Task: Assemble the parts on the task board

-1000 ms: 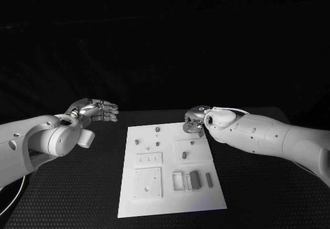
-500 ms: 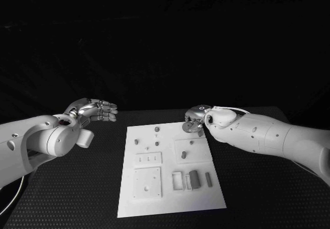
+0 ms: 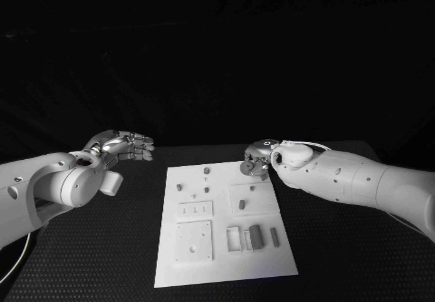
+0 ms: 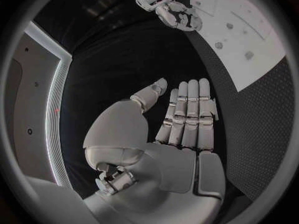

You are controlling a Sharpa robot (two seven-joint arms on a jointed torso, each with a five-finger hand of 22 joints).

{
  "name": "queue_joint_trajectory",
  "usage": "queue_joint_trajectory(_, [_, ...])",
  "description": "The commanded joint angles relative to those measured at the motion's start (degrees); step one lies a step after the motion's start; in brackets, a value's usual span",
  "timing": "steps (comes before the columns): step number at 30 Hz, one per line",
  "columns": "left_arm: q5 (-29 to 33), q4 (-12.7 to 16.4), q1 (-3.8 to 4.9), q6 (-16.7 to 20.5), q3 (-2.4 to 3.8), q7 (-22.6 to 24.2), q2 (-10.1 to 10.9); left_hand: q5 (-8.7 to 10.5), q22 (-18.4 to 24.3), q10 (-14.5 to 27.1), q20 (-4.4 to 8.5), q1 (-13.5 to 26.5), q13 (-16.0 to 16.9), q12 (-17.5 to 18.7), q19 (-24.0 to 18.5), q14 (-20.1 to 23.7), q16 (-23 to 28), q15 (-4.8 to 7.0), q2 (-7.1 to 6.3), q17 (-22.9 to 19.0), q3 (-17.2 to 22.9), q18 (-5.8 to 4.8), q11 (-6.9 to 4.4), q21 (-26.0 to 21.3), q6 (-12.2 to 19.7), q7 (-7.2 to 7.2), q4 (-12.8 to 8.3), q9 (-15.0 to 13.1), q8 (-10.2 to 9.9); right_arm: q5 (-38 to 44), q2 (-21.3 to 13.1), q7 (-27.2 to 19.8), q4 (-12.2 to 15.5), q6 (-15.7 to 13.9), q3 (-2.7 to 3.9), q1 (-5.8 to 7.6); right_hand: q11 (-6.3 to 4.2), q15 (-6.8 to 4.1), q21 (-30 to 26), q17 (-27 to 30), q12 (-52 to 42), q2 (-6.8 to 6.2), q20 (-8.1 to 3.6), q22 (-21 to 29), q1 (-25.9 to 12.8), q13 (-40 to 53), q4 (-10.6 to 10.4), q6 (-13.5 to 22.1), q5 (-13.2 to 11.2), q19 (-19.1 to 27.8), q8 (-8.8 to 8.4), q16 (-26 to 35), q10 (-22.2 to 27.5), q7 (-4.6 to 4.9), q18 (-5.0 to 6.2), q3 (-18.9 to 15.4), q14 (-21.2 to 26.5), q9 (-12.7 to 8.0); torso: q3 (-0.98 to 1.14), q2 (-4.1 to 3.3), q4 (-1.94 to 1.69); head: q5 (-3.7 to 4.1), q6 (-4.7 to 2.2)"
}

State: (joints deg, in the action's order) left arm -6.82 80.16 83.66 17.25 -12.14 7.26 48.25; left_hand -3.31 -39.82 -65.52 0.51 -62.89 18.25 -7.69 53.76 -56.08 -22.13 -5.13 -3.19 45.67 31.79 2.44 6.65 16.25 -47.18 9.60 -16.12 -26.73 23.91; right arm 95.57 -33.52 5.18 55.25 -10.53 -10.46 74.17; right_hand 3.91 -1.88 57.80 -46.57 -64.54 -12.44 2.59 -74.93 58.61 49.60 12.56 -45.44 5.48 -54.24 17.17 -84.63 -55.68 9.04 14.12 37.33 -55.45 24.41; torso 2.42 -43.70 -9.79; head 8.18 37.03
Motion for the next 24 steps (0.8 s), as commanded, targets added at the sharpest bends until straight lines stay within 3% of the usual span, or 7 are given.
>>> queue_joint_trajectory(1, [-0.11,0.08,0.04,-0.64,0.04,0.43,-0.02,0.37,-0.06,-0.07,-0.10,0.10,0.06,0.37,-0.06,-0.06,0.23,-0.21,-0.04,0.06,-0.08,0.01,0.20,-0.36,0.10,0.41,-0.21,-0.07,-0.33,-0.20,0.15,-0.40,0.00,1.93,0.00,-0.04,-0.06,-0.14,0.17,-0.01,-0.34,0.47,-0.21,-0.99,0.60,-0.11,-0.22,-3.11,-0.07,-0.35,0.13,-0.05,8.06,0.97,0.88,0.06,-0.30,0.05,-0.01,0.01,-0.02,0.02,-0.01])
queue_joint_trajectory(9, [-0.11,0.06,0.04,-0.68,0.04,0.43,-0.04,0.37,-0.07,-0.07,-0.11,0.13,0.09,0.40,-0.06,-0.06,0.24,-0.21,-0.04,0.08,-0.09,0.01,0.20,-0.37,0.11,0.42,-0.19,-0.08,-0.35,-0.20,0.59,-0.88,-1.38,3.72,0.01,-0.04,-0.91,-0.90,0.67,-0.21,-0.61,5.44,-0.35,-1.12,0.96,-0.49,1.69,-5.47,-0.08,-0.37,1.57,-0.39,7.49,0.03,0.88,-0.52,-0.64,0.61,-0.03,0.00,-0.04,0.07,0.05])
queue_joint_trajectory(12, [-0.11,0.06,0.04,-0.69,0.04,0.42,-0.03,0.37,-0.08,-0.08,-0.11,0.13,0.10,0.41,-0.06,-0.06,0.25,-0.21,-0.04,0.08,-0.09,0.00,0.20,-0.38,0.11,0.42,-0.18,-0.08,-0.35,-0.20,0.76,-0.97,-1.89,4.10,0.00,-0.04,-1.04,-1.03,0.77,-0.25,-0.65,6.42,-0.37,-1.11,0.84,-0.58,2.20,-5.82,-0.06,-0.38,1.77,-0.45,7.34,-0.12,0.88,-0.61,-0.72,0.70,0.00,-0.02,-0.02,0.08,0.05])
queue_joint_trajectory(24, [-0.11,0.02,0.04,-0.75,0.04,0.42,-0.12,0.37,-0.11,-0.08,-0.11,0.13,0.17,0.48,-0.05,-0.06,0.29,-0.22,-0.04,0.12,-0.09,0.01,0.21,-0.42,0.11,0.42,-0.19,-0.10,-0.37,0.21,1.50,-1.07,-2.22,4.65,0.00,-0.06,-1.32,-1.26,1.00,-0.37,-0.77,6.77,-0.44,-1.09,0.53,-0.72,2.90,-6.62,-0.04,-0.57,2.22,-0.64,6.95,-0.42,0.88,-0.75,-0.96,0.92,-0.01,0.00,-0.04,0.11,0.21])
